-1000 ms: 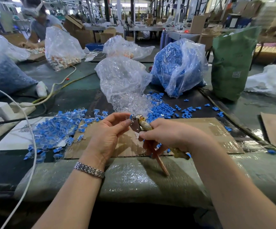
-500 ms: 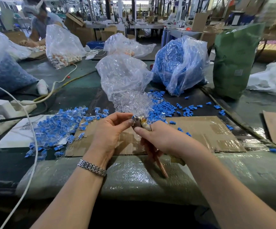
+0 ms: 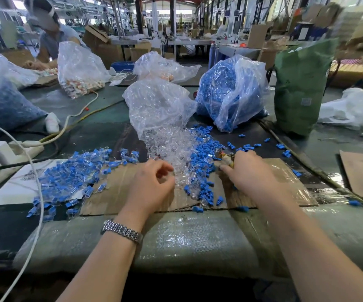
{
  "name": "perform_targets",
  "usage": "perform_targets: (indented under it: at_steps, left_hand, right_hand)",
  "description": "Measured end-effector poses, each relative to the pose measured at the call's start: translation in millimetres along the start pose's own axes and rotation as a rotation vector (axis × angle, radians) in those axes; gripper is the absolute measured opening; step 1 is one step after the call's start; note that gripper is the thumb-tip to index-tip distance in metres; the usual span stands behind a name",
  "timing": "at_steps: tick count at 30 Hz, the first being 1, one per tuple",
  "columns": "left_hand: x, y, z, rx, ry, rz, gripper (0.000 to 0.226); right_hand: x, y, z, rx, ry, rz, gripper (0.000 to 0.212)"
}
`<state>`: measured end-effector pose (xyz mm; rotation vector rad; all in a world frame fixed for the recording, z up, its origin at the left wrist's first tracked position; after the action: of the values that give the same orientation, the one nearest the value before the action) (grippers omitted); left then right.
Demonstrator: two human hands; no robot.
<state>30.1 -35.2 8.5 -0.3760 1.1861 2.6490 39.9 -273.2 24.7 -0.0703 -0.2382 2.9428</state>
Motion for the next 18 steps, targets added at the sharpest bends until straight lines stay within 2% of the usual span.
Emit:
perform_targets:
  at_steps: [4, 9, 11, 13, 16, 18]
  left_hand:
    - [0.7, -0.8, -9.1, -0.085, -0.074, -0.016, 0.01]
    - [-0.2, 2.4, -11.4, -0.14, -0.067, -0.029, 0.021]
    - [-0.2, 2.3, -8.8, -0.166, -0.034, -0.032, 0.017]
    - [-0.3, 0.8, -5.8, -0.177, 0.004, -0.036, 0.012]
    - [-1.3, -1.6, -6.3, -0.166, 0.008, -0.037, 0.01]
    - [-2.1, -1.5, -9.3, -0.17, -0.013, -0.04, 0.016]
  right_hand:
    - [-5.5, -2.2, -11.5, 0.16, 0.042, -0.003, 0.063]
    - [-4.2, -5.4, -15.5, 0.163, 0.021, -0.002, 0.066]
    - [0.3, -8.6, -8.2, 0.095, 0.056, 0.027, 0.06]
    - [6.2, -17.9, 0.3, -0.016, 0.098, 0.116, 0.043]
    - [17.5, -35.1, -3.4, -0.132, -0.016, 0.241, 0.014]
    - [23.0, -41.5, -9.6, -0.088, -0.073, 0.263, 0.011]
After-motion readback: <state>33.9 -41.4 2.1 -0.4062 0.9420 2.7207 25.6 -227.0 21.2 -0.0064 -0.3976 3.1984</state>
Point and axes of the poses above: each hand's wrist, its own x-axis away from the middle knuckle, its own z-axis out of the back of the hand, y = z × x, the point moved 8 cm from there along -x, towards the middle knuckle, and after that the axes turned 3 degrees about z, right-handed, at the moved point
